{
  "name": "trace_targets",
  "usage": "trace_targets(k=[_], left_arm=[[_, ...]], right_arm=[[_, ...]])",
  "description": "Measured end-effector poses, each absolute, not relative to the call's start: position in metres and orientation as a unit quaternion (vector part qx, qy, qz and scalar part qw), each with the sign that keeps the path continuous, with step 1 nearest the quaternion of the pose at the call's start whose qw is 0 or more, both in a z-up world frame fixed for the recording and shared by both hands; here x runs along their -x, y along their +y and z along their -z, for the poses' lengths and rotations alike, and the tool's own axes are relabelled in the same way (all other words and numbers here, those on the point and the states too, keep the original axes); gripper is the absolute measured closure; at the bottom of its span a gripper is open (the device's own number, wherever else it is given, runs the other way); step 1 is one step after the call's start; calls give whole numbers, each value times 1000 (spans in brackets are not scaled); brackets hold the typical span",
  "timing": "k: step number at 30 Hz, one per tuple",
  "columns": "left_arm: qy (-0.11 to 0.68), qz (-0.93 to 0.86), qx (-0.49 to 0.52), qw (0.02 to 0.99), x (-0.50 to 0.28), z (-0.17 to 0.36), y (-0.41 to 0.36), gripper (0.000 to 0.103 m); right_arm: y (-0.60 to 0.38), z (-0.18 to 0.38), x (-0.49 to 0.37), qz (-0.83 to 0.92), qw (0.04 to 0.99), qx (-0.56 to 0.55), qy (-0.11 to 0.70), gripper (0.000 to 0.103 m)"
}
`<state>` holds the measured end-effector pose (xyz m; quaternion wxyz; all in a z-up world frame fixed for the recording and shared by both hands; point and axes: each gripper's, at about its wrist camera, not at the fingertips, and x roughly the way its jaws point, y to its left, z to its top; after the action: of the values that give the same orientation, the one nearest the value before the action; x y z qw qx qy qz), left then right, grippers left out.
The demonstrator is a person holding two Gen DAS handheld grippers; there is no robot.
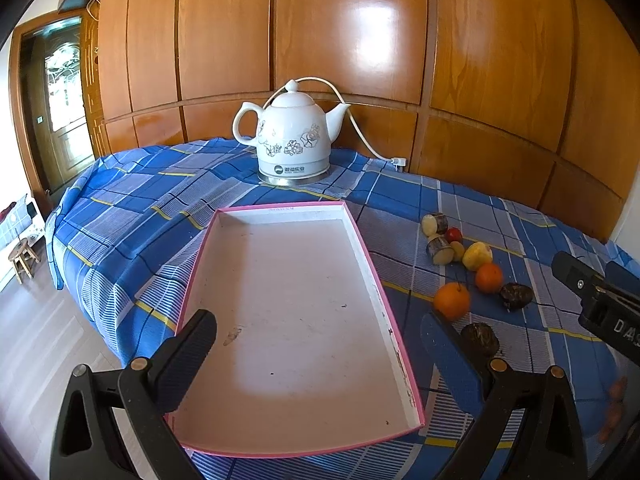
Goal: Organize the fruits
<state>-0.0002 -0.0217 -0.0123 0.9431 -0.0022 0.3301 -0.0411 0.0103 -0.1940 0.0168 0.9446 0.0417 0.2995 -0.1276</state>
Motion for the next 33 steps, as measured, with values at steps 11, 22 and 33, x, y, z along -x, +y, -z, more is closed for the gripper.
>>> trace_targets(k=[11, 22, 33], left_arm=[[353, 48, -16, 934, -7, 19, -32, 0], [357, 99, -59, 927, -10, 20, -56, 0], [388, 165, -95, 902, -23, 28, -89, 0]], right_arm=[[-201, 2, -18, 107, 934, -48, 337, 1], [-254, -8, -41, 72, 921, -55, 379, 1], [-342, 7, -63, 101, 902, -65, 414, 1]])
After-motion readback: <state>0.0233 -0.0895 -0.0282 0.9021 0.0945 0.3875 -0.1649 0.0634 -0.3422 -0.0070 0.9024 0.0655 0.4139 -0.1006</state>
